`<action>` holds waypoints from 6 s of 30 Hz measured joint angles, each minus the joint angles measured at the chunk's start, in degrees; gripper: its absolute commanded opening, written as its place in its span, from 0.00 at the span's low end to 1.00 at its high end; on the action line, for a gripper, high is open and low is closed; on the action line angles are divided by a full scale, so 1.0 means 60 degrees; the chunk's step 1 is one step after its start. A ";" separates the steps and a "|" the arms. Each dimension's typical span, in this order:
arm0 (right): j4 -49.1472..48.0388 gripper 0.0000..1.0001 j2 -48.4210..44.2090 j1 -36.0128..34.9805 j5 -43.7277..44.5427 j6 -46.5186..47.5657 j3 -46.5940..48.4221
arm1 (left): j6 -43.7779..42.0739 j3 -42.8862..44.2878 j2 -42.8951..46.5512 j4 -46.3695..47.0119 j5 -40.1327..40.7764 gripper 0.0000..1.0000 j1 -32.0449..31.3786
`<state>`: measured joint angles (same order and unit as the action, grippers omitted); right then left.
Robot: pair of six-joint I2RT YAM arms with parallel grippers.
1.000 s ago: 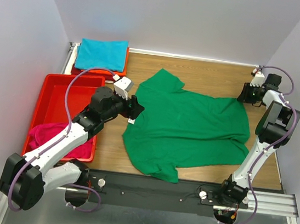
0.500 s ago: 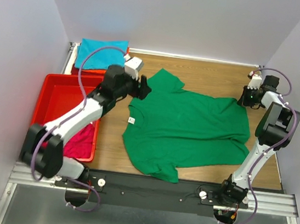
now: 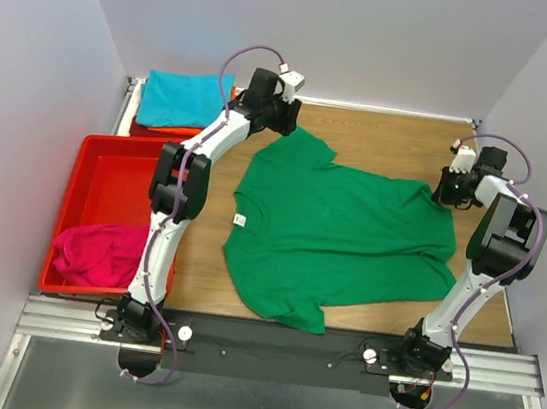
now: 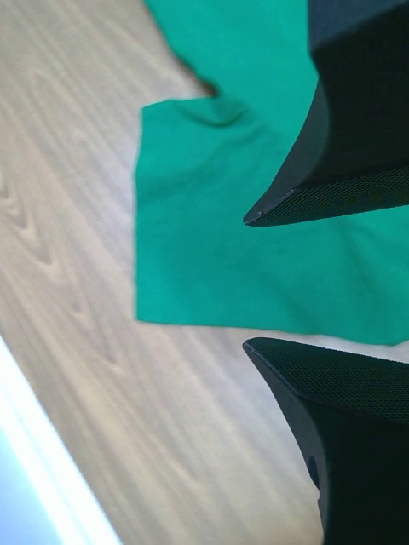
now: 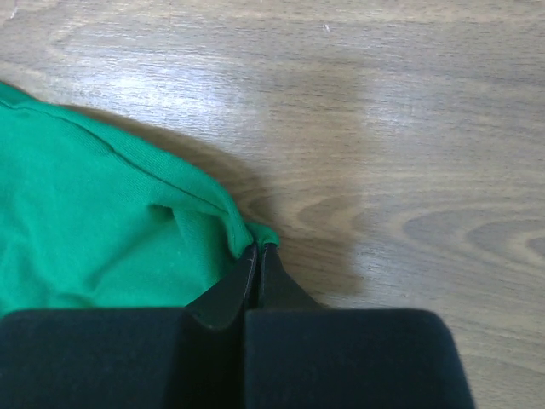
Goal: Fold and stack the t-shirts
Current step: Flatten the tshirt out
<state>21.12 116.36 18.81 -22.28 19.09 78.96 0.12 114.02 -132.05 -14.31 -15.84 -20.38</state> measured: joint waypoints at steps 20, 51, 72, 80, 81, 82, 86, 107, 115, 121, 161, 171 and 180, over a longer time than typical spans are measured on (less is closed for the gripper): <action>-0.0004 0.00 0.0000 0.0007 -0.0441 -0.0029 -0.0055 | 0.1002 0.4022 -0.3180 -0.1497 -0.0805 0.54 0.0342; 0.0036 0.00 -0.0106 0.0306 -0.1009 -0.0117 -0.0208 | 0.1209 -0.5941 0.2528 0.0095 -0.0215 0.26 0.0342; 0.0222 0.00 -0.0106 0.0306 -0.1341 -0.0106 -0.0208 | 0.2029 -0.4375 0.2171 0.0838 -0.0302 0.38 0.1472; 0.0229 0.00 -0.0106 0.0306 -0.1348 -0.0106 -0.0208 | 0.2007 -0.3625 0.1009 0.0215 -0.0455 0.40 0.1439; 0.0229 0.01 -0.0106 0.0306 -0.1348 -0.0106 -0.0208 | 0.1985 -0.3606 0.0991 0.0135 -0.0452 0.40 0.1435; 0.0233 0.01 -0.0106 0.0306 -0.1348 -0.0106 -0.0208 | 0.1967 -0.3585 0.0987 0.0095 -0.0448 0.40 0.1428; 0.0240 0.00 -0.0106 0.0306 -0.1348 -0.0106 -0.0208 | 0.1821 -0.3388 0.0903 -0.0131 -0.0441 0.40 0.1417; 0.0262 0.00 -0.0106 0.0306 -0.1359 -0.0106 -0.0208 | 0.1020 -0.2346 0.0346 -0.0852 0.0149 0.38 0.0925; 0.0284 0.00 -0.0106 0.0306 -0.1362 -0.0106 -0.0208 | 0.0794 -0.2211 0.0390 -0.1300 0.0823 0.40 0.0878; 0.0288 0.00 -0.0106 0.0306 -0.1366 -0.0106 -0.0208 | 0.0710 -0.2204 0.0393 -0.1362 0.0889 0.40 0.0878; 0.0426 0.00 -0.1337 0.0306 -0.1446 -0.0058 -0.0546 | 0.0157 -0.2743 0.1563 -0.1938 0.2532 0.00 0.0419; 0.0426 0.00 -0.4076 0.0306 -0.1217 0.0193 -0.1246 | 0.0149 -0.3362 0.4612 -0.0474 0.2306 0.00 0.0503; 0.0652 0.00 -0.6313 0.0306 -0.0976 0.0222 -0.0419 | 0.0153 -0.3956 0.6521 0.0080 0.2288 0.00 0.0499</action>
<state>25.04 78.48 20.64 -28.14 20.43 76.44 1.04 90.28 -92.92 -13.82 -2.11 -17.39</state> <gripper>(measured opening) 0.012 0.007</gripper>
